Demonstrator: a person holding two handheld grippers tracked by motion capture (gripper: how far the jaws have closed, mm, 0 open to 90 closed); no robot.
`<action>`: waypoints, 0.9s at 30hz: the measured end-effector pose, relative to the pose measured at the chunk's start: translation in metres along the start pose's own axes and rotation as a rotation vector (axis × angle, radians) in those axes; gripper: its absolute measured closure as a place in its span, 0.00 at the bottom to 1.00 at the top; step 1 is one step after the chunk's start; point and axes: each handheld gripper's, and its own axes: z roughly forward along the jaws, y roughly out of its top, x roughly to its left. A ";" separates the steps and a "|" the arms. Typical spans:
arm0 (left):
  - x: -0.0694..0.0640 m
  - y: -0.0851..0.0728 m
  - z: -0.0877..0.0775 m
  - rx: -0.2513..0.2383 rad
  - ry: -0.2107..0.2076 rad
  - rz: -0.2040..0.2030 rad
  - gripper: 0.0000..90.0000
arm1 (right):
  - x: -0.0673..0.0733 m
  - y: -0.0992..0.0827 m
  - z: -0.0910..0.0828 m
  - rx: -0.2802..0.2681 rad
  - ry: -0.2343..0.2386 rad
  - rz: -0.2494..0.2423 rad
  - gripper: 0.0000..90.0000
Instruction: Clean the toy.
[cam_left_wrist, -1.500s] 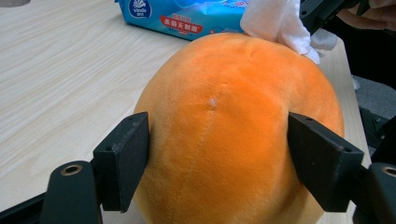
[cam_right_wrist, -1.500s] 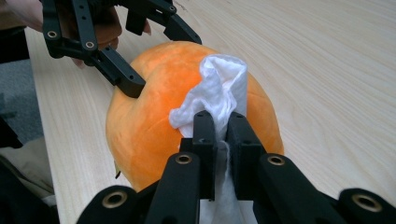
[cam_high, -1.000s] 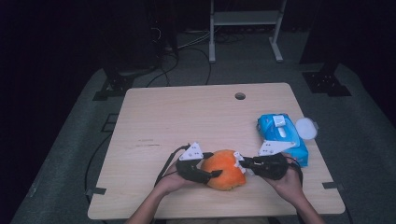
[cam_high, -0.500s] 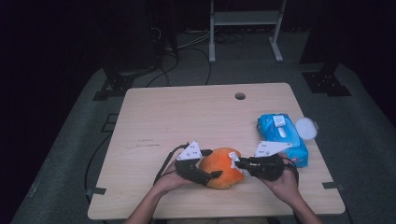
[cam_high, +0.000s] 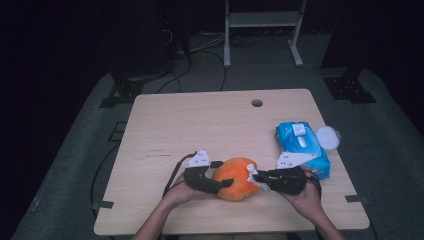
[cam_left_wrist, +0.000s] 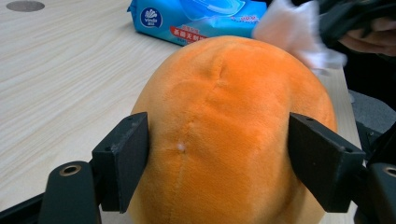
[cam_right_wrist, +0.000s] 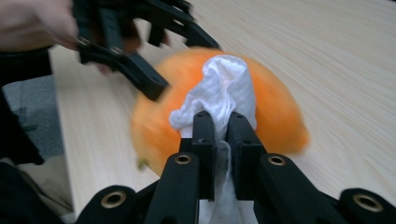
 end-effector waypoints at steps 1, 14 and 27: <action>0.000 0.000 0.000 0.002 -0.001 0.000 0.26 | 0.004 0.003 0.002 0.000 0.005 -0.014 0.91; 0.004 -0.002 -0.003 0.002 0.013 -0.012 0.26 | -0.003 -0.006 -0.002 0.032 -0.019 0.008 0.91; -0.004 -0.002 0.003 0.016 -0.034 0.034 0.31 | -0.015 0.001 0.010 0.011 -0.024 0.042 0.91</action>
